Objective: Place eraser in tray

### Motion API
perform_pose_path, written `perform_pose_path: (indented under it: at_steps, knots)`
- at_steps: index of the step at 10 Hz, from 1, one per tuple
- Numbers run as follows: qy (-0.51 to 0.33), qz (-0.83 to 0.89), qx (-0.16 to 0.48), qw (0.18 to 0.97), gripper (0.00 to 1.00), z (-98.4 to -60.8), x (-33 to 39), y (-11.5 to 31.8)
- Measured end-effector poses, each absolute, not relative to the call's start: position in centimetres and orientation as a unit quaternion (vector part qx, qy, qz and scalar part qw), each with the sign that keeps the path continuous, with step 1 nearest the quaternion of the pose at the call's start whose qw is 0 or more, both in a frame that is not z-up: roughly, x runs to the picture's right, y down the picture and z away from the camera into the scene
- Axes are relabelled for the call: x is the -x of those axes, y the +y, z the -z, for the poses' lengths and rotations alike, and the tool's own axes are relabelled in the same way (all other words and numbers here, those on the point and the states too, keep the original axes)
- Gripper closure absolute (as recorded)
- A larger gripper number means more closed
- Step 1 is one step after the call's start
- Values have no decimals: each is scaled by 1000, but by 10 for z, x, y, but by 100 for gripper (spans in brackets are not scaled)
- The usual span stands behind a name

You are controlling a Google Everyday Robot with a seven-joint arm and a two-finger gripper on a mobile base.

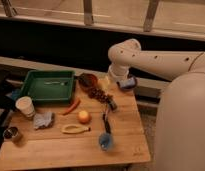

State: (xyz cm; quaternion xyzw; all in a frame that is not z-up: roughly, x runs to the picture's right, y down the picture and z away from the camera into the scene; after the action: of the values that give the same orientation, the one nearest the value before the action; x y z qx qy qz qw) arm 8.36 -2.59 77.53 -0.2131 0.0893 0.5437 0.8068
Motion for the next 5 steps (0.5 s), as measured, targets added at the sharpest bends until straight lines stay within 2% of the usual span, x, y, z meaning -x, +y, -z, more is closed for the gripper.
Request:
perform_pose_path:
  at_steps: [5]
  knots:
    - [81,-541,219,808,27,-778,-83,-23]
